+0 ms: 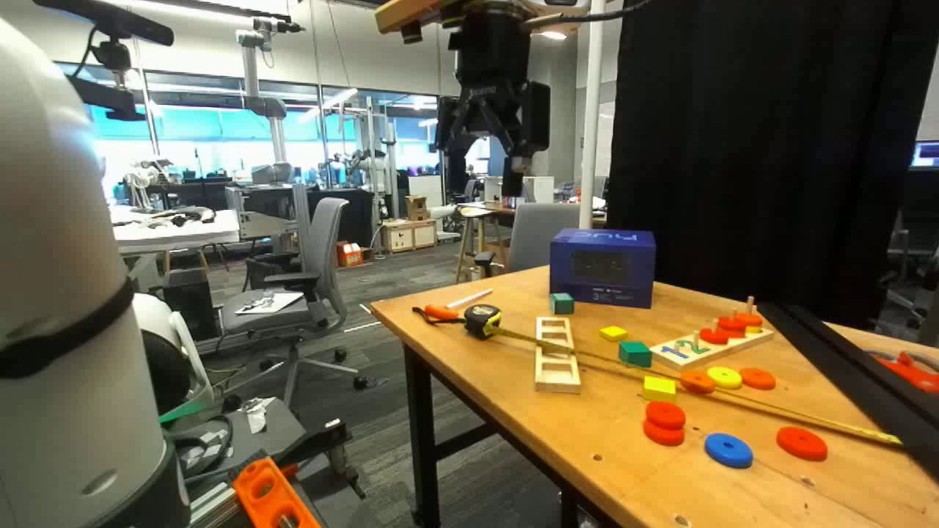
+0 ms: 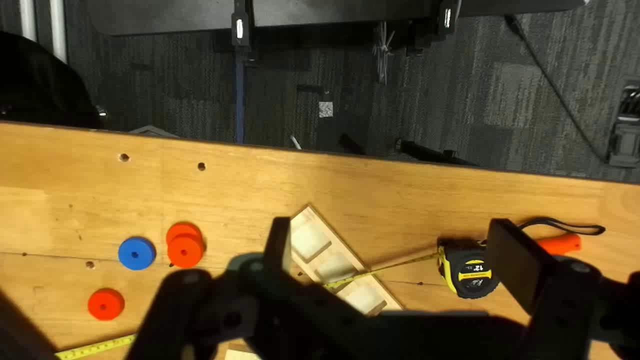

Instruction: Pick two orange rings on the object and put them on the table

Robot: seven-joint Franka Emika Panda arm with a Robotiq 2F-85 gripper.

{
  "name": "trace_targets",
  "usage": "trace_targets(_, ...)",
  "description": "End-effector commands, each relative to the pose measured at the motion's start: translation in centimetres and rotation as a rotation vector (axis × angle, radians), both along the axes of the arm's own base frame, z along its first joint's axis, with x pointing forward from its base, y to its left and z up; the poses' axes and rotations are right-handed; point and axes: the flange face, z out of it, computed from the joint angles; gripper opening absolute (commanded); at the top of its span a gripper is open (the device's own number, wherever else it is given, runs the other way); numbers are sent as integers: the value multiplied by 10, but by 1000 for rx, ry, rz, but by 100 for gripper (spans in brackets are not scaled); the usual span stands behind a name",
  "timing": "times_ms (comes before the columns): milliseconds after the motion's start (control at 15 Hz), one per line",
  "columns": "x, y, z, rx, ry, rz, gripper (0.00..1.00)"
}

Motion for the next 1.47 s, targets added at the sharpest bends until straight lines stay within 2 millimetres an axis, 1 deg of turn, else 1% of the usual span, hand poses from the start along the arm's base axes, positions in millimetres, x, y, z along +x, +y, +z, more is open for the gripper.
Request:
trace_targets(0,0,0,1,0,-2,0,100)
trace_targets(867,0,0,2,0,-3,0,100)
trace_targets(933,3,-1,4,-3,-16,6,100)
trace_targets(1067,13,1,10,-12,-27,17,100)
trace_targets(1200,29,5,20,-31,-34,29,100)
trace_targets(1400,60,17,51,-45,-72,8,100)
